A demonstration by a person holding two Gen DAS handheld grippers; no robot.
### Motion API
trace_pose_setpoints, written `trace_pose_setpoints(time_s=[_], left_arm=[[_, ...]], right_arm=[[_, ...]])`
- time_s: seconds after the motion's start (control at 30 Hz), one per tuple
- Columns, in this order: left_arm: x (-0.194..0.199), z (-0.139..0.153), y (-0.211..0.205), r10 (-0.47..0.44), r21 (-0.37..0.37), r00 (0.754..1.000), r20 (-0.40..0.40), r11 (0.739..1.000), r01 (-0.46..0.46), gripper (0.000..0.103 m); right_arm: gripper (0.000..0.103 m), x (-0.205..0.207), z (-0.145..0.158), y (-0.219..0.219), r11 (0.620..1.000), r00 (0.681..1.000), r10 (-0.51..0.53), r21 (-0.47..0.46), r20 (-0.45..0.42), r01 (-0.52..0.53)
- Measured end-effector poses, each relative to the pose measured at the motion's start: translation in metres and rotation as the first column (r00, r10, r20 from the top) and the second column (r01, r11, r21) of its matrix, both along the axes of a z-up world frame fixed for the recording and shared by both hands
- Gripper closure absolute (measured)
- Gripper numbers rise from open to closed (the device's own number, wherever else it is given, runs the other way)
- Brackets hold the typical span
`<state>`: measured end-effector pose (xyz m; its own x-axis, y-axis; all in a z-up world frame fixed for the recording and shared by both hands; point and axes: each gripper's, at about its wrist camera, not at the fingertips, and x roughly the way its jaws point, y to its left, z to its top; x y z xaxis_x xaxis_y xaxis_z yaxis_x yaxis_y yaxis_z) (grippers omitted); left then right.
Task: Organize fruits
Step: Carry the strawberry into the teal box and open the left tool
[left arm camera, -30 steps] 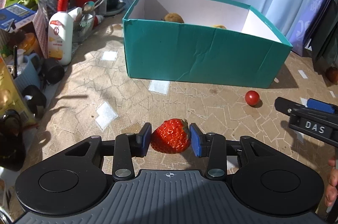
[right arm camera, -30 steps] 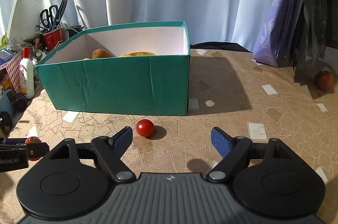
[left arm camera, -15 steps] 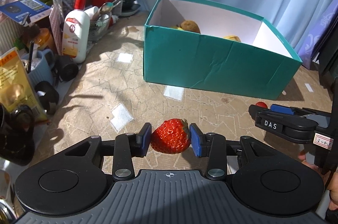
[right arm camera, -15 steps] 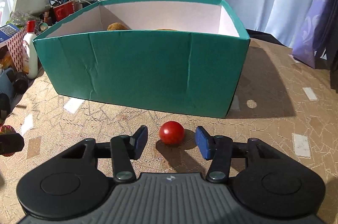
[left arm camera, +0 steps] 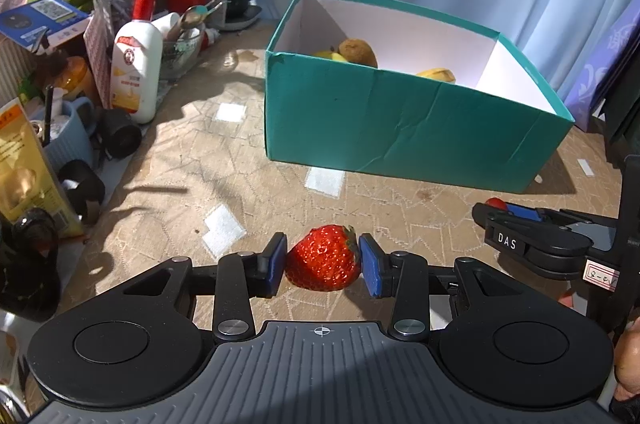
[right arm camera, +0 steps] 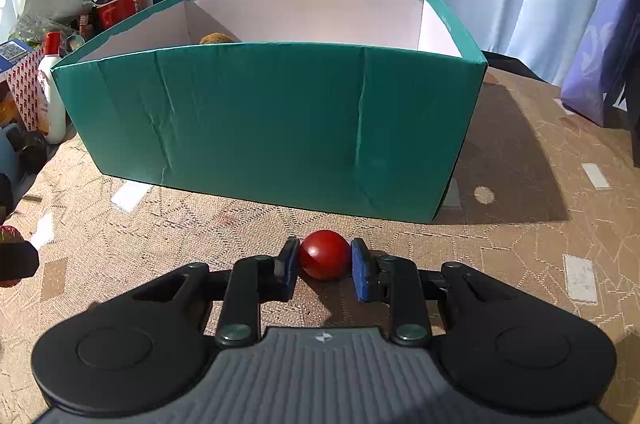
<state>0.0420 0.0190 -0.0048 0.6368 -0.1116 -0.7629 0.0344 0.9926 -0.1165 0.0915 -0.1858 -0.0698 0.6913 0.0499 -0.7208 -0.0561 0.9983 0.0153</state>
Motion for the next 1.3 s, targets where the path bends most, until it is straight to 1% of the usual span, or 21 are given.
trace_pose_setpoints(time_s=[0.2,0.33,0.53,0.73,1.0,1.3], left_arm=[[0.006,0.007,-0.002,-0.009,0.000,1.000,0.007,1.000,0.009,0.060],[0.014,0.017,-0.009,-0.024,0.011,0.999,0.023,1.000,0.023,0.059],[0.039,0.045,-0.024,-0.030,0.030,0.995,0.094,0.999,0.027,0.060],[0.059,0.062,-0.039,-0.030,0.057,0.987,0.157,0.998,0.021,0.059],[0.071,0.071,-0.053,-0.046,0.096,0.984,0.175,0.995,0.030,0.059],[0.076,0.083,-0.061,-0.055,0.100,0.977,0.208,0.994,0.035,0.059]], right_arm=[[0.077,-0.012,0.010,-0.007,0.999,0.999,-0.034,0.011,0.041,0.033],[0.077,-0.024,0.020,-0.013,0.998,0.997,-0.054,0.027,0.060,0.052],[0.077,-0.045,0.039,-0.019,0.997,0.992,-0.070,0.036,0.109,0.066],[0.077,-0.060,0.052,-0.026,0.993,0.986,-0.113,0.048,0.124,0.108],[0.077,-0.076,0.063,-0.036,0.985,0.975,-0.169,0.053,0.143,0.163],[0.077,-0.089,0.074,-0.043,0.980,0.964,-0.200,0.054,0.174,0.194]])
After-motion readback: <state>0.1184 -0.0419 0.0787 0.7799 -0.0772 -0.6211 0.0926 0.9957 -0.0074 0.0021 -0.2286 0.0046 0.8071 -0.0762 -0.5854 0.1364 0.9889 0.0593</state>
